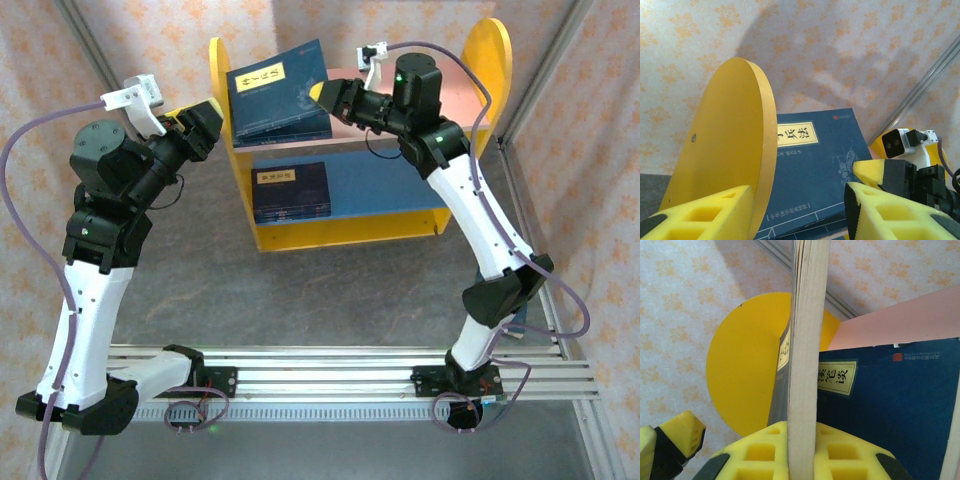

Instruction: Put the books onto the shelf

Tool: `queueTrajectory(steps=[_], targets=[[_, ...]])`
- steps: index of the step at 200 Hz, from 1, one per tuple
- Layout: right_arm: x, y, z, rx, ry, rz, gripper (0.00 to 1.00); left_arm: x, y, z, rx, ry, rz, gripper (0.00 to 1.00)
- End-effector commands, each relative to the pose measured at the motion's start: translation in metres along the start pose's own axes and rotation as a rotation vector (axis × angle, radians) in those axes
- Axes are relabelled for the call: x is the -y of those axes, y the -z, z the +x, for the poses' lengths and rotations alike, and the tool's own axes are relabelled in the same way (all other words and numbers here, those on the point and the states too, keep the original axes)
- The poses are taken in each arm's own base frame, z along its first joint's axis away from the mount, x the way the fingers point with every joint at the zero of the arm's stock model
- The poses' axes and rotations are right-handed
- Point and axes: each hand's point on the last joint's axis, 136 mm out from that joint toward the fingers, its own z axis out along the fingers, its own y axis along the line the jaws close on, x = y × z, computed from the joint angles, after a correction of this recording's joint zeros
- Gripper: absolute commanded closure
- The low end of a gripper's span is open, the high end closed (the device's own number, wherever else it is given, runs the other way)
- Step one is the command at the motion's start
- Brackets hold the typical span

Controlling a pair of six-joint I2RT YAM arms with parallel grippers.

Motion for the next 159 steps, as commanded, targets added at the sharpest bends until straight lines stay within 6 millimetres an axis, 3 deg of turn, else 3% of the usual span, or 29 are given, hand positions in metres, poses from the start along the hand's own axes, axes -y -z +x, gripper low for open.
queueTrajectory(steps=[1,159], targets=[[-0.018,0.009,-0.004,0.04,0.053,-0.021,0.97,0.004,0.006,-0.009,0.037,-0.011,0.013,0.49],[-0.02,0.004,0.016,-0.001,0.033,-0.026,0.91,0.008,0.009,-0.007,0.037,0.001,0.036,0.49]])
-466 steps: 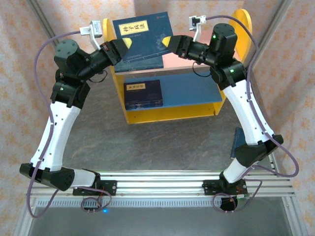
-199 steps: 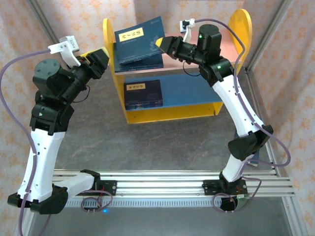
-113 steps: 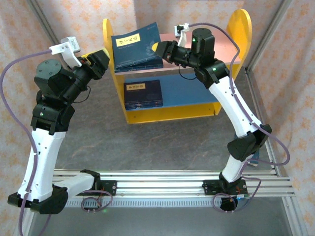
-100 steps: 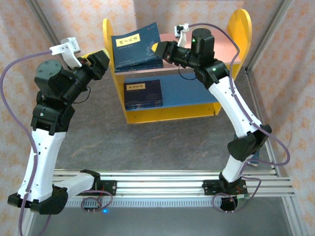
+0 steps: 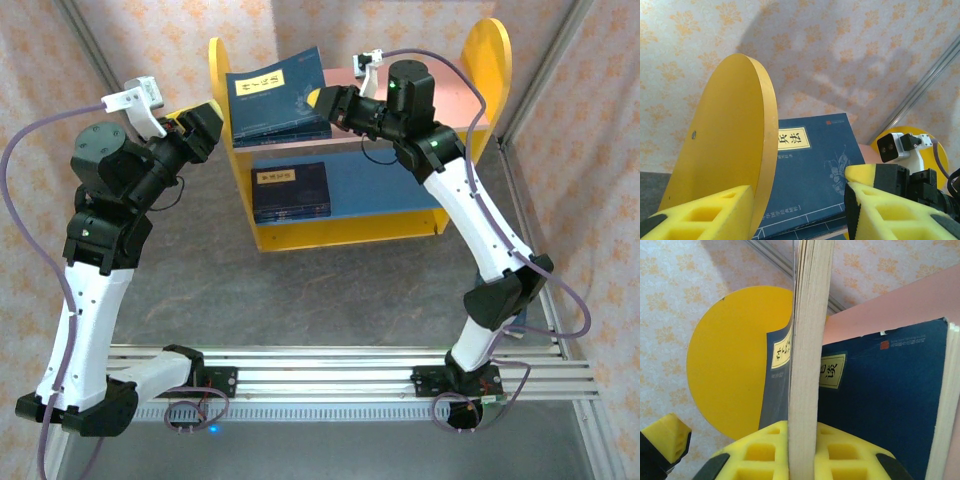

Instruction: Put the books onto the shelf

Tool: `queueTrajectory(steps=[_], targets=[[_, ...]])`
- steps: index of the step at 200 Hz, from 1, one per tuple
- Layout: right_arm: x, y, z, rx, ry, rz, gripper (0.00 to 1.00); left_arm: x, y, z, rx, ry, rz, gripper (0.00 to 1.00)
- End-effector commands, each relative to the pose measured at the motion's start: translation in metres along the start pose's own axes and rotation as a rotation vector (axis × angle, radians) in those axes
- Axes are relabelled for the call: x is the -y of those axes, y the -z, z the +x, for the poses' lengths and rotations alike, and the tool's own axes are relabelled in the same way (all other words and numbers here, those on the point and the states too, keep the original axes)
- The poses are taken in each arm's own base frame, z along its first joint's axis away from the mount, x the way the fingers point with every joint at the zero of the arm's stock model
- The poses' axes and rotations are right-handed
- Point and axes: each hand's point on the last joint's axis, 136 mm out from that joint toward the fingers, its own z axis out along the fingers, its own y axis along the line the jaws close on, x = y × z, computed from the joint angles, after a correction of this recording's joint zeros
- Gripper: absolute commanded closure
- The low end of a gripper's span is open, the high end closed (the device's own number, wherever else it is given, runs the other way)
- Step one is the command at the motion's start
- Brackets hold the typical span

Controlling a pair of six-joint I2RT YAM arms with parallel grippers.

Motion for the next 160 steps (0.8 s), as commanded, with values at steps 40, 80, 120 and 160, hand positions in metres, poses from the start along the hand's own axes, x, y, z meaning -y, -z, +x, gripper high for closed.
queueTrajectory(steps=[40,80,120,160], targets=[[-0.031,0.013,0.006,-0.003,0.044,-0.07,0.91,0.01,0.008,-0.011,0.043,-0.004,0.039,0.49],[-0.029,0.01,0.011,-0.019,0.042,-0.071,0.87,0.011,0.008,-0.011,0.041,0.001,0.044,0.49],[-0.025,0.007,0.013,-0.026,0.058,-0.043,0.82,0.011,0.008,-0.011,0.041,0.0,0.046,0.49],[-0.02,0.009,0.01,-0.023,0.102,0.006,0.72,0.013,0.009,-0.012,0.042,0.0,0.05,0.49]])
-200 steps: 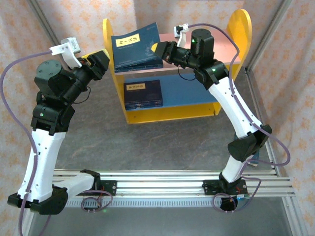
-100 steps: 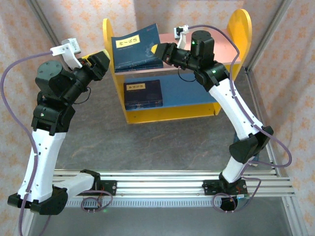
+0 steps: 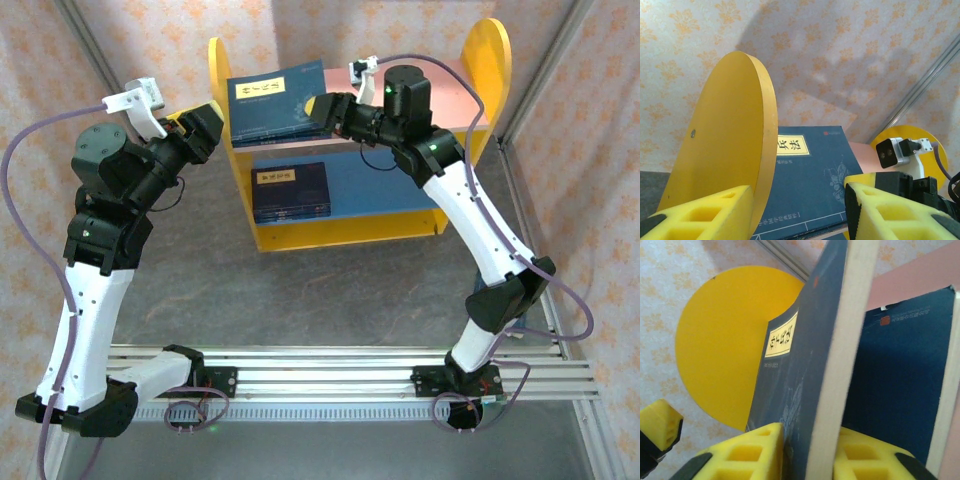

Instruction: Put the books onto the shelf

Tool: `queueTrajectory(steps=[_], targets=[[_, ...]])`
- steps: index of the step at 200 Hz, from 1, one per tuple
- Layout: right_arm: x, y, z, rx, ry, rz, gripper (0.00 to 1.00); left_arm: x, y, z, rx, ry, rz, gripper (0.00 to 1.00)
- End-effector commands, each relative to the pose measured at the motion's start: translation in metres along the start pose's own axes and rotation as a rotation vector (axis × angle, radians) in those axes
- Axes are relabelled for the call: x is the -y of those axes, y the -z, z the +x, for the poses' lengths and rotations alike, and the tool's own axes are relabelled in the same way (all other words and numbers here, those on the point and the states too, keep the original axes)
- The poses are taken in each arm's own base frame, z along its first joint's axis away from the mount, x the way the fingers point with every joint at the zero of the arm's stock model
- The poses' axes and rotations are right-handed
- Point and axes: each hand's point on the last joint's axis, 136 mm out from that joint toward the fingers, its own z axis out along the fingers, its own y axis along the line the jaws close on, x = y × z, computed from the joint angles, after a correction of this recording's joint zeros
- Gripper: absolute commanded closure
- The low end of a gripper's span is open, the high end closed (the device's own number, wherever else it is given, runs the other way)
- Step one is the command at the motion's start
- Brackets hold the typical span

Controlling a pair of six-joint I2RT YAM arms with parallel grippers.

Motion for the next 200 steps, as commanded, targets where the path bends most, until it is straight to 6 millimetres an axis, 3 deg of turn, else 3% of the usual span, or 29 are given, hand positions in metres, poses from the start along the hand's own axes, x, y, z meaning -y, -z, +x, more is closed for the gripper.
queueTrajectory(steps=[1,120,200], targets=[[-0.022,0.009,-0.005,0.013,0.08,-0.02,0.72,0.013,0.009,-0.013,0.045,0.001,0.047,0.49],[0.008,0.027,-0.017,-0.001,0.229,0.218,0.41,0.025,0.012,-0.016,0.046,0.003,0.087,0.49],[0.027,0.023,-0.014,-0.044,0.214,0.227,0.38,0.024,0.006,-0.011,0.032,0.004,0.084,0.49]])
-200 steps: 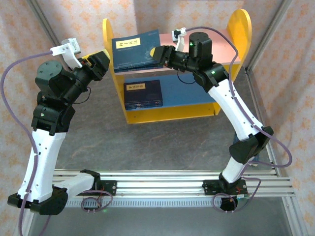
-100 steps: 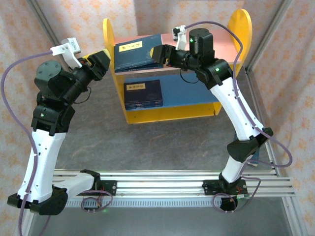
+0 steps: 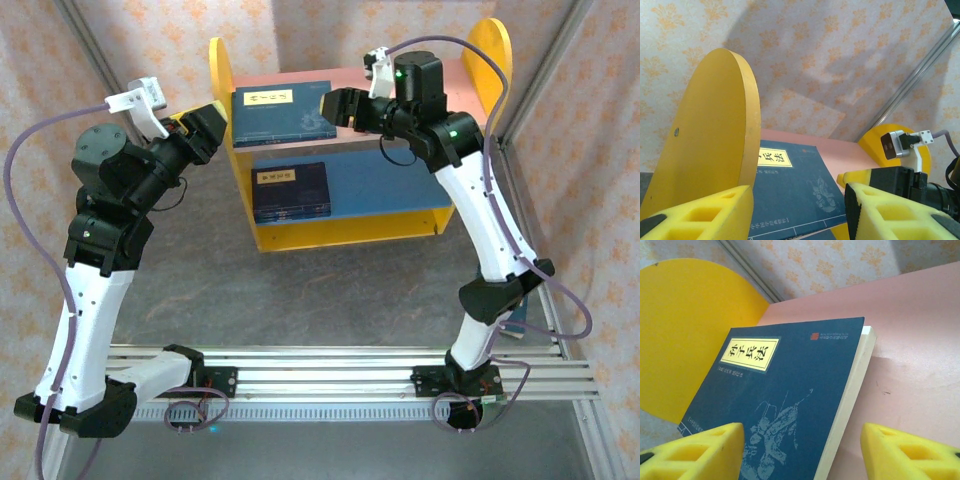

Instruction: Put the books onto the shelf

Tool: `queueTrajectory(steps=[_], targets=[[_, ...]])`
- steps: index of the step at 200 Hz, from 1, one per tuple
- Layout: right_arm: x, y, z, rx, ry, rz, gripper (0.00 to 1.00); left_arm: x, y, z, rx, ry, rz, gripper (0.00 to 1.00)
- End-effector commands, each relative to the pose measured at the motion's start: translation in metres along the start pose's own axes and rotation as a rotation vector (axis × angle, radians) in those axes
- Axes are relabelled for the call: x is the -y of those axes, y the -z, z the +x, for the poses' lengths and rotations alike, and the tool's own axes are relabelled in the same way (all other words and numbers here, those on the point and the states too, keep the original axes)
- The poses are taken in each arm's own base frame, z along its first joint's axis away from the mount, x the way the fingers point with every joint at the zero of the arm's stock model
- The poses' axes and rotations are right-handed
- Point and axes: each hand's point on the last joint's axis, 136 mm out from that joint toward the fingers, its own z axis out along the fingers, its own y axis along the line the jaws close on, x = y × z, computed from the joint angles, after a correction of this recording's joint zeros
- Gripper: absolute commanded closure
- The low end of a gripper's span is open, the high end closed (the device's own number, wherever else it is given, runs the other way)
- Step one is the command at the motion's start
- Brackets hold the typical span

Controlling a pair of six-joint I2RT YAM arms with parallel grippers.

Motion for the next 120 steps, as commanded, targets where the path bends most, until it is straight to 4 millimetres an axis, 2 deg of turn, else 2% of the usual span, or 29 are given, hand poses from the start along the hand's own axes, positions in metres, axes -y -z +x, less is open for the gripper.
queueTrajectory(steps=[1,63,120], targets=[[-0.002,-0.005,0.002,-0.016,0.022,-0.021,0.38,0.013,0.004,-0.012,0.036,-0.02,0.039,0.49],[-0.003,-0.016,0.005,-0.04,0.02,-0.054,0.45,0.013,0.002,-0.007,0.021,-0.028,0.034,0.49],[-0.006,-0.022,0.003,-0.045,0.018,-0.075,0.46,0.013,0.001,-0.004,0.011,-0.038,0.029,0.49]])
